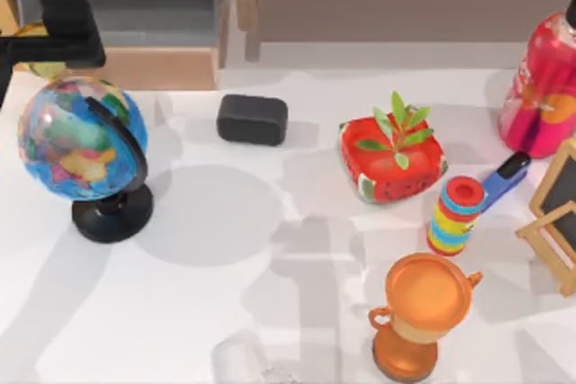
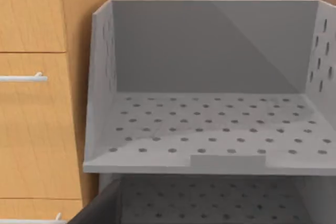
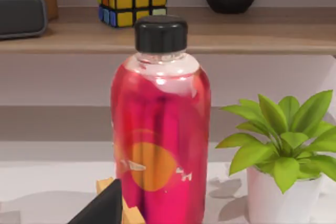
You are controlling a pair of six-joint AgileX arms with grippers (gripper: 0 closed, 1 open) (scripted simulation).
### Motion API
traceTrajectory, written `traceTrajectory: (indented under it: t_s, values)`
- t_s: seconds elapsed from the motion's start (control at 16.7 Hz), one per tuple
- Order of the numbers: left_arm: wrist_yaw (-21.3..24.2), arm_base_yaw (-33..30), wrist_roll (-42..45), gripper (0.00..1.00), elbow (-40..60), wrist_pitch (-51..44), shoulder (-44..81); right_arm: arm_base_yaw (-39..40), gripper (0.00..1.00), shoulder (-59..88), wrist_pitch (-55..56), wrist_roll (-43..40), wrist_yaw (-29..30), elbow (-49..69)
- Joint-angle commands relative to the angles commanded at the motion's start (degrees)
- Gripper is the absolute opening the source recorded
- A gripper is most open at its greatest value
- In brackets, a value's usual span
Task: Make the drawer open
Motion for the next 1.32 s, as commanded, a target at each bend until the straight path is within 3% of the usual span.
traceTrajectory:
  t_s: [0.36,0.54,1.02,1.32]
  values:
    - [0.2,0.7,0.5,1.00,0.0,0.2,0.2,0.0,1.00,0.0,0.0,0.0,0.0,0.0]
    - [2.3,4.9,5.2,1.00,2.5,3.3,4.6,0.0,1.00,0.0,0.0,0.0,0.0,0.0]
    - [15.0,17.2,35.1,1.00,13.0,16.8,30.1,0.0,1.00,0.0,0.0,0.0,0.0,0.0]
    - [23.2,24.1,48.8,1.00,17.4,23.3,41.6,0.0,1.00,0.0,0.0,0.0,0.0,0.0]
